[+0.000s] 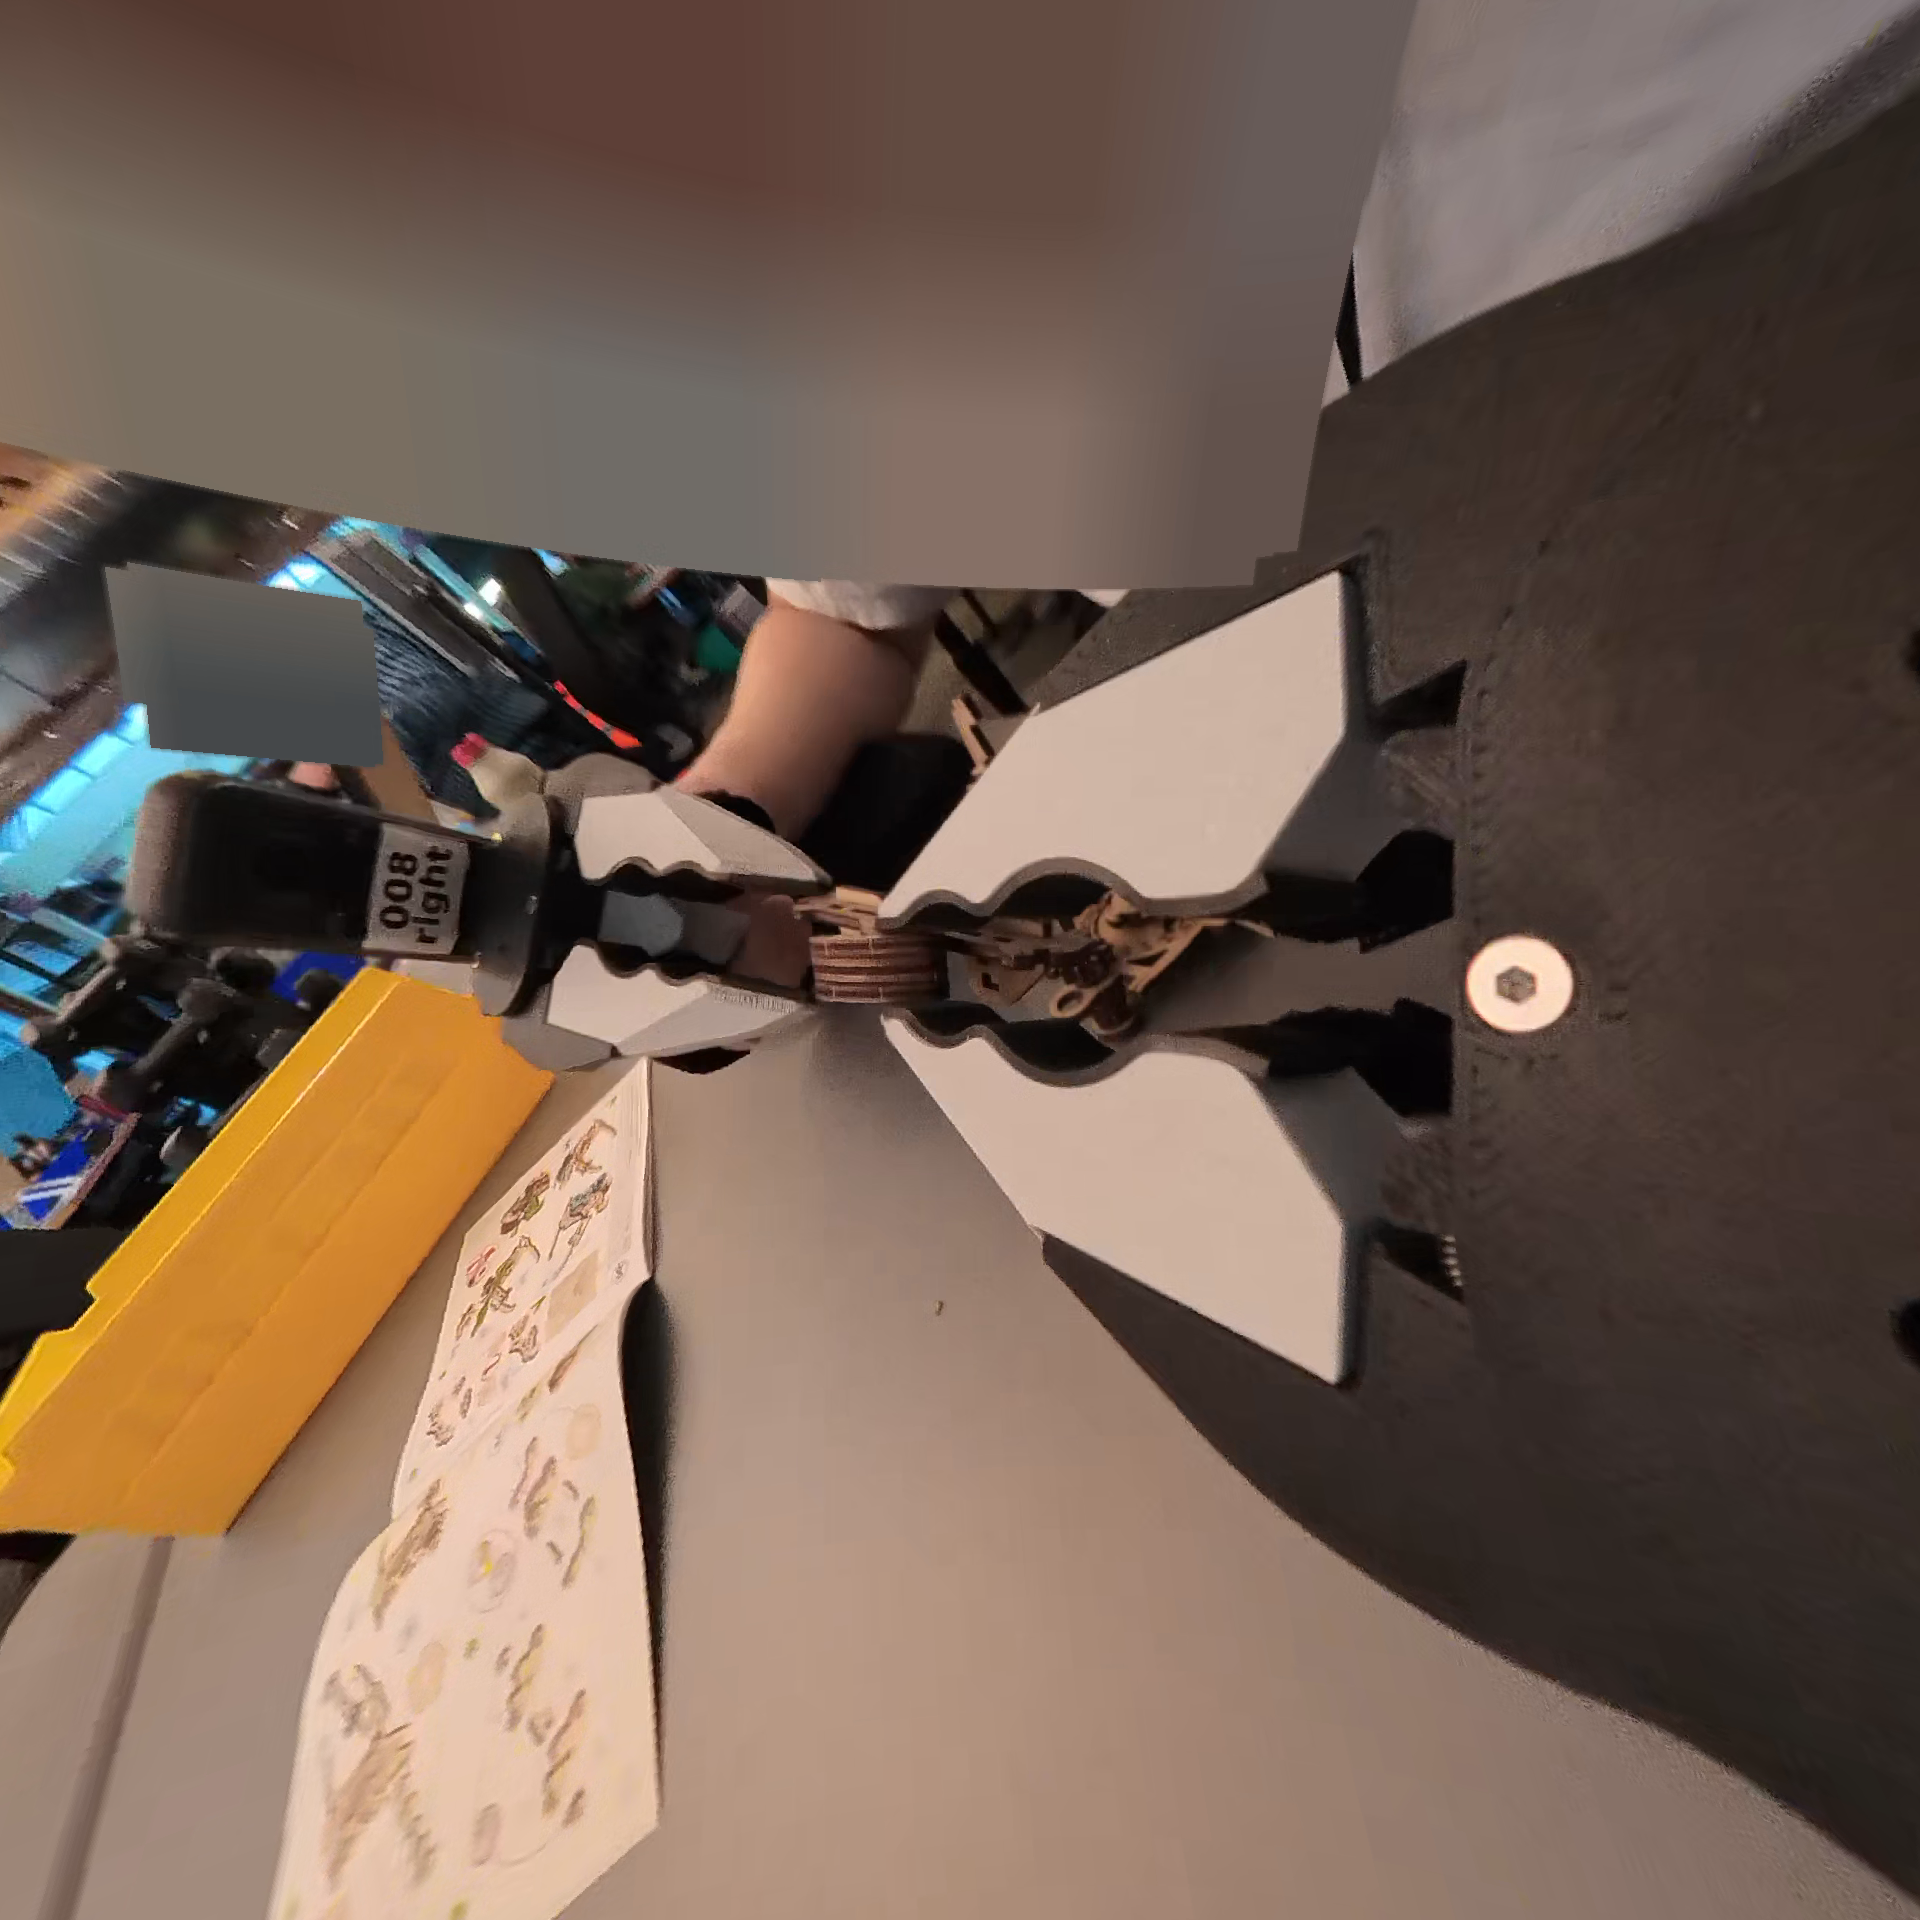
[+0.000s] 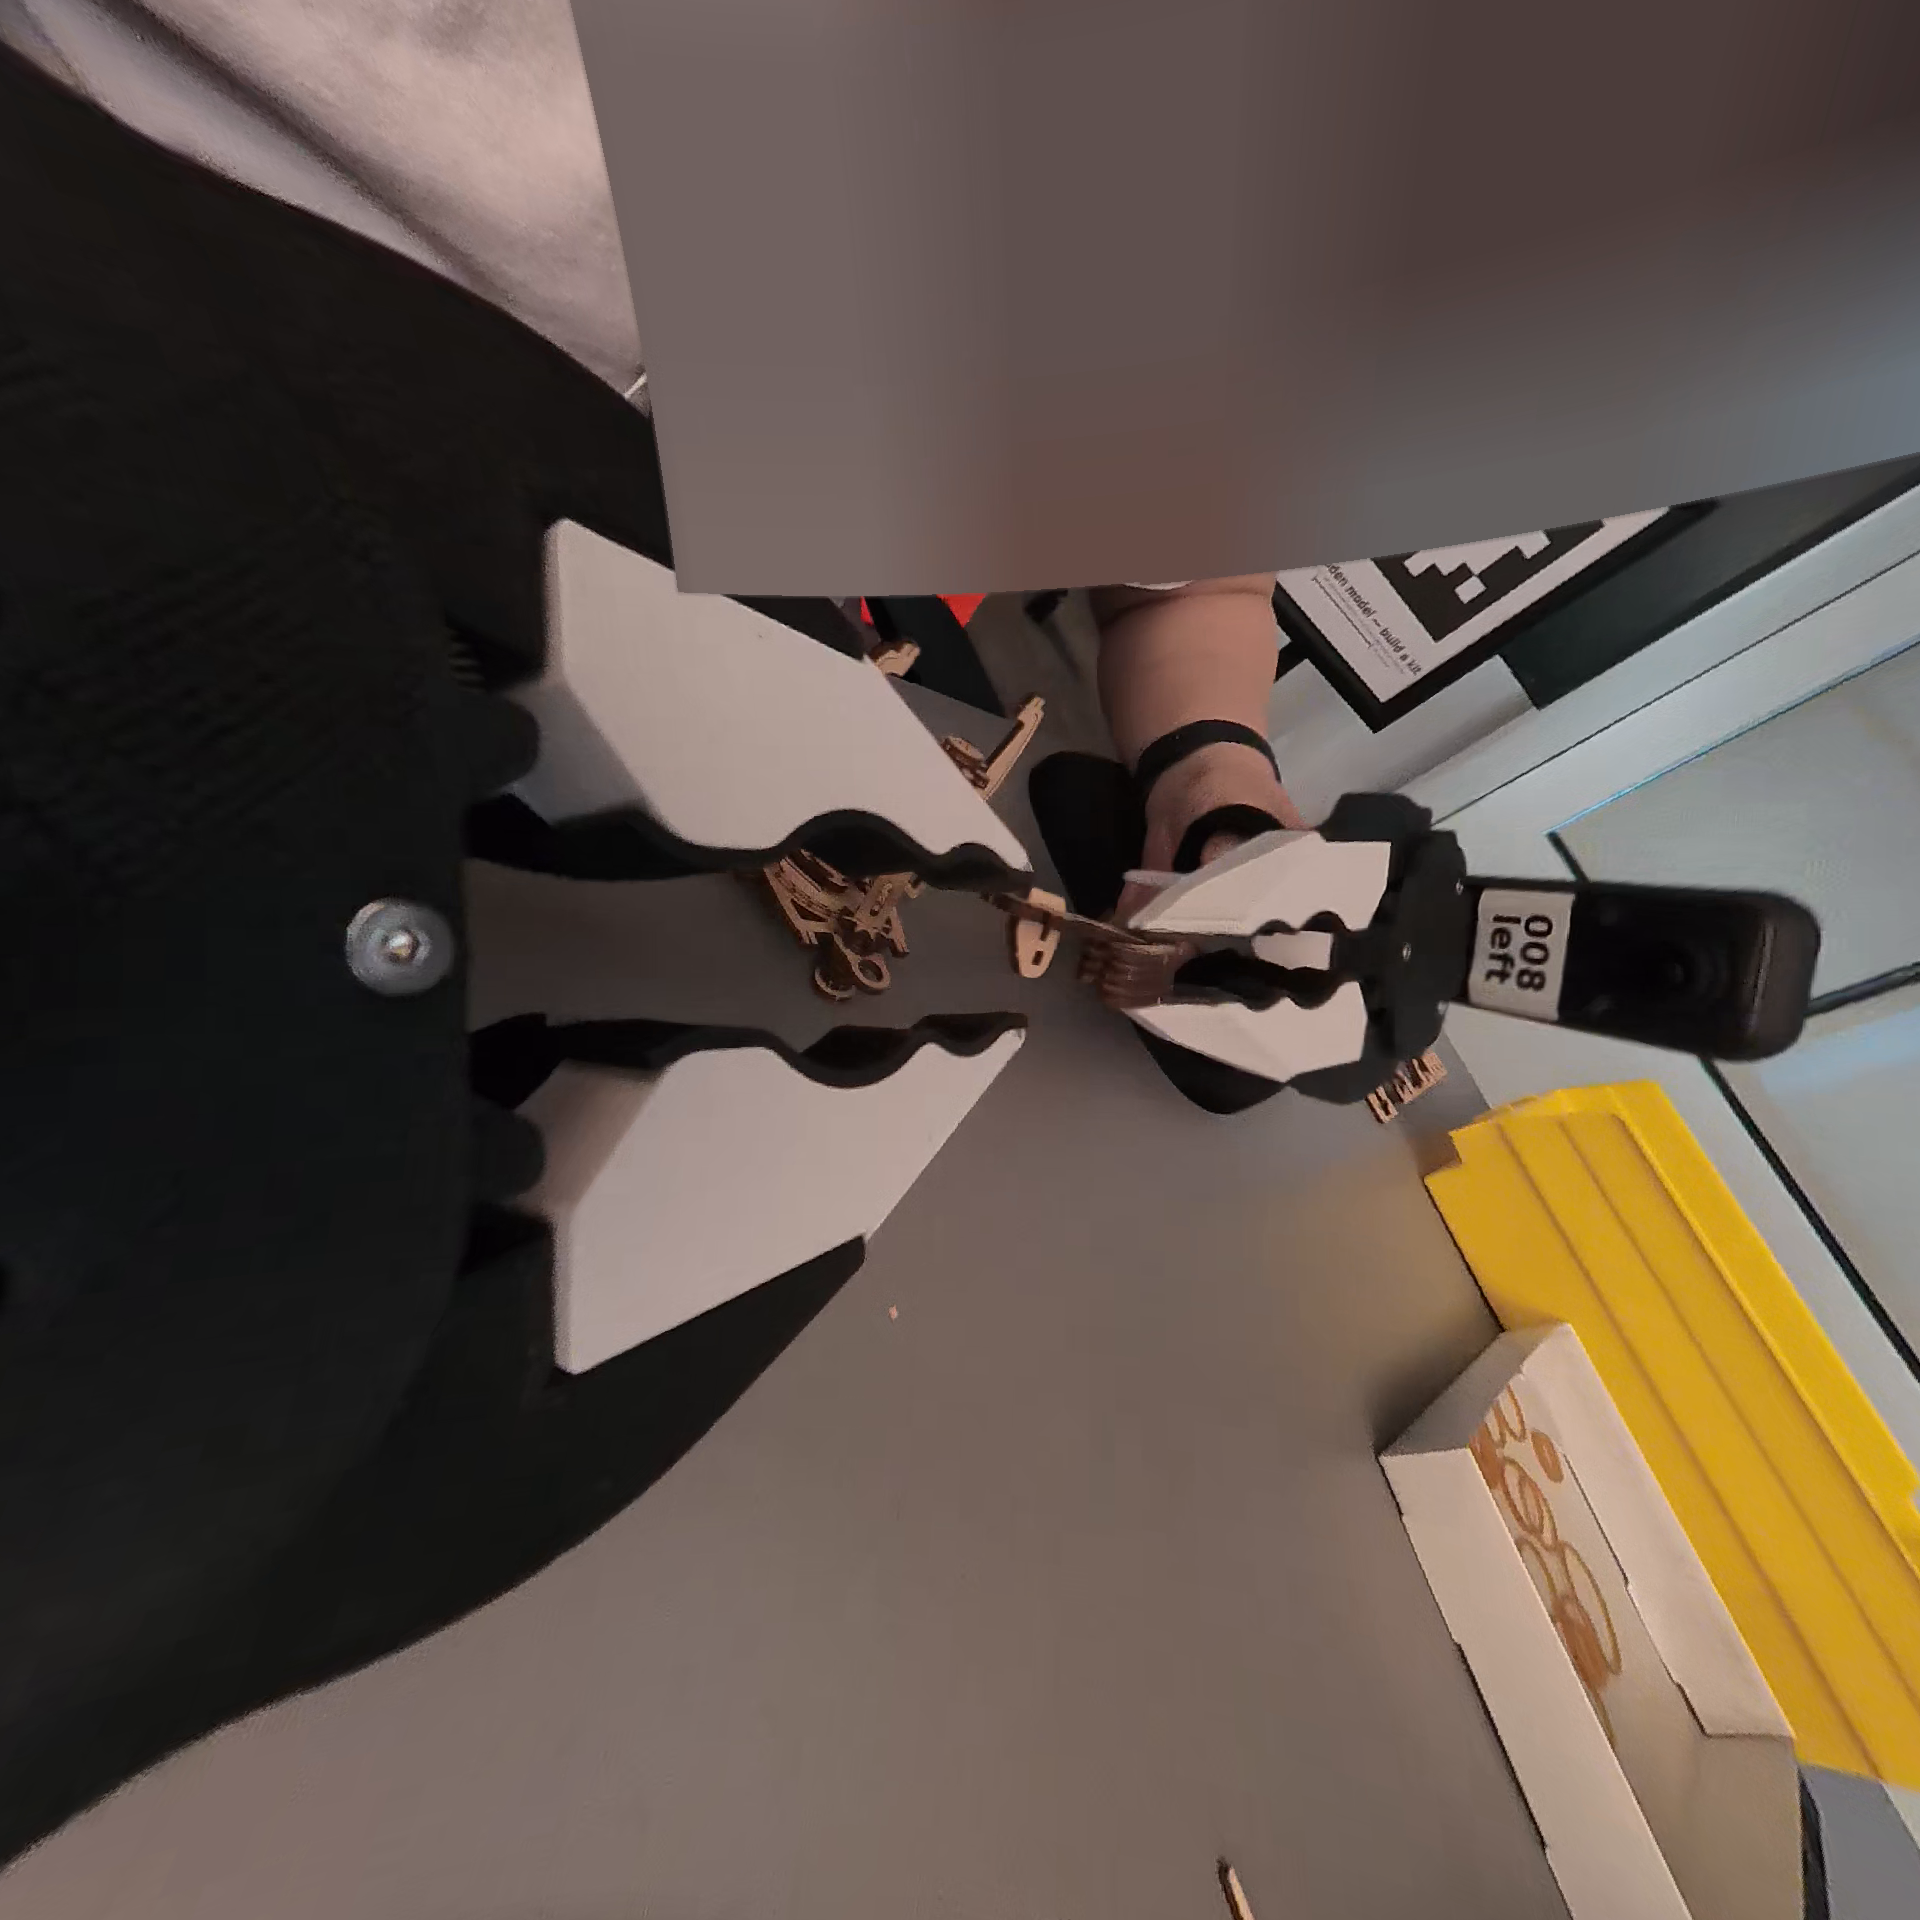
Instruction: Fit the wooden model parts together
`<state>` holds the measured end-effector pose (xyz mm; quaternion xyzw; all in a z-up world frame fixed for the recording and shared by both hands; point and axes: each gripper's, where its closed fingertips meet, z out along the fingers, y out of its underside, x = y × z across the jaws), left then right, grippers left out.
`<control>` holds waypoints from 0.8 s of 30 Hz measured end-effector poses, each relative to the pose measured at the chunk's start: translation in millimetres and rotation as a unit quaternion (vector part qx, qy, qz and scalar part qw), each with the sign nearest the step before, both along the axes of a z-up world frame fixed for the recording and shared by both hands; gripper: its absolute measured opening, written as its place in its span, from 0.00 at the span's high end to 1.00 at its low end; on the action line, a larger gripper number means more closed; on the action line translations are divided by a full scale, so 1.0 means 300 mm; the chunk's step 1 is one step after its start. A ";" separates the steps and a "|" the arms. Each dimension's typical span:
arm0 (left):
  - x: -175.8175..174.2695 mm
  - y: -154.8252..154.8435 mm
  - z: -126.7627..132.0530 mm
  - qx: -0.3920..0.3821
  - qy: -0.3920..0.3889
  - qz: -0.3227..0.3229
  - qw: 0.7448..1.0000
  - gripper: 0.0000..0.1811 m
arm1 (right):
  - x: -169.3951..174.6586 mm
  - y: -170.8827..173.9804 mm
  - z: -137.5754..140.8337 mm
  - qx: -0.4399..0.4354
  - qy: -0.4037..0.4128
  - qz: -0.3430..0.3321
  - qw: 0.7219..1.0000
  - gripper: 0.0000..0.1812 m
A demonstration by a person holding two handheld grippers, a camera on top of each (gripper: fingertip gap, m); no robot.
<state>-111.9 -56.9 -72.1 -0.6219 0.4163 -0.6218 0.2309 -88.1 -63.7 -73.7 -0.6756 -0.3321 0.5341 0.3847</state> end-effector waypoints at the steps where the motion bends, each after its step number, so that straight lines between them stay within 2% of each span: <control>1: -0.002 0.007 0.002 -0.022 -0.001 -0.003 1.000 0.95 | 0.005 0.000 0.000 -0.003 0.002 0.000 1.000 0.88; 4: 0.001 0.012 -0.009 -0.058 0.010 -0.011 0.998 0.95 | 0.015 0.003 -0.010 -0.007 -0.004 -0.007 1.000 0.88; 8: 0.017 -0.029 -0.067 -0.106 0.071 -0.049 0.991 0.95 | 0.020 0.012 -0.013 -0.045 -0.001 -0.008 0.999 0.88; 12: 0.034 -0.048 -0.078 -0.121 0.084 -0.066 0.987 0.95 | -0.007 0.015 -0.004 -0.092 0.001 0.013 0.996 0.84; 15: 0.039 -0.065 -0.090 -0.133 0.097 -0.076 0.983 0.95 | -0.025 0.016 -0.045 -0.097 -0.058 0.021 0.993 0.82; 18: 0.040 -0.074 -0.083 -0.144 0.091 -0.079 0.982 0.95 | -0.064 -0.012 -0.066 -0.127 -0.084 0.060 0.987 0.81; 21: 0.033 -0.083 -0.080 -0.142 0.090 -0.082 0.982 0.95 | -0.085 -0.032 -0.102 -0.130 -0.115 0.082 0.981 0.83; 22: 0.029 -0.086 -0.087 -0.140 0.096 -0.082 0.982 0.95 | -0.093 -0.053 -0.093 -0.129 -0.105 0.102 0.981 0.92; 24: 0.021 -0.106 -0.077 -0.151 0.090 -0.102 0.979 0.95 | -0.099 -0.074 -0.081 -0.131 -0.092 0.122 0.979 0.93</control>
